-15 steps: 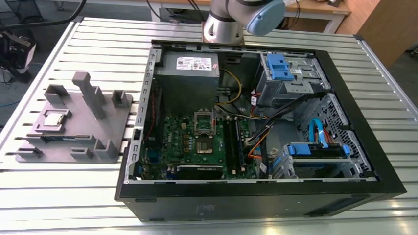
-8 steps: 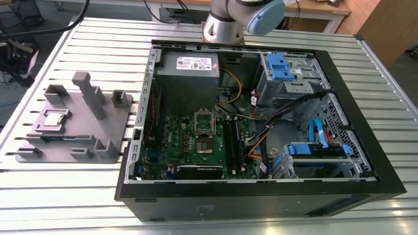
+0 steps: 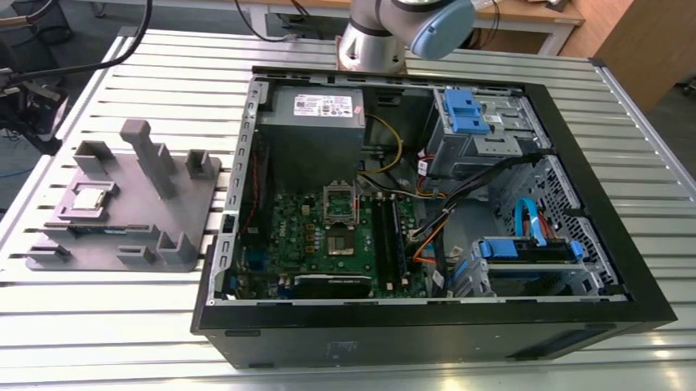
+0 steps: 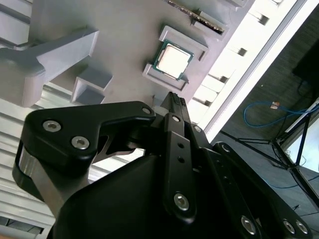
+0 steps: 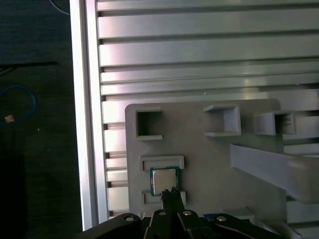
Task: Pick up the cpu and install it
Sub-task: 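Reach for the cpu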
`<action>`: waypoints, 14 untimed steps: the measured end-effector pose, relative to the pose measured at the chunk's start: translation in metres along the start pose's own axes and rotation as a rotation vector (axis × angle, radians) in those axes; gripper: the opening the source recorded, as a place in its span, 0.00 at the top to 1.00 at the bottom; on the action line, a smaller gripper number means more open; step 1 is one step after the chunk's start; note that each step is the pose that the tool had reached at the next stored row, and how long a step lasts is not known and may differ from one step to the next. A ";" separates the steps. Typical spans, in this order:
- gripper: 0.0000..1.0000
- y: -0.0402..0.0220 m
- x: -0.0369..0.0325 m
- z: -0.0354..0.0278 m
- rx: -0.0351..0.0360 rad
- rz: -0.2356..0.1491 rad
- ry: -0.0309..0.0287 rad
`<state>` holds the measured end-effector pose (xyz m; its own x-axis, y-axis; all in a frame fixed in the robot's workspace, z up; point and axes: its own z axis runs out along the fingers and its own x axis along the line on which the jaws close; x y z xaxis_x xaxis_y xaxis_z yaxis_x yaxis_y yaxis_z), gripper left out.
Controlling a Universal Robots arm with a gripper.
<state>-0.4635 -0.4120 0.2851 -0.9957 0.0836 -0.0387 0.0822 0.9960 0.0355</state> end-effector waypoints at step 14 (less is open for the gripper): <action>0.89 -0.0061 0.0017 0.0233 0.0000 0.000 0.0000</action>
<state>-0.4647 -0.4172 0.2616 -0.9957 0.0840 -0.0386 0.0826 0.9959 0.0355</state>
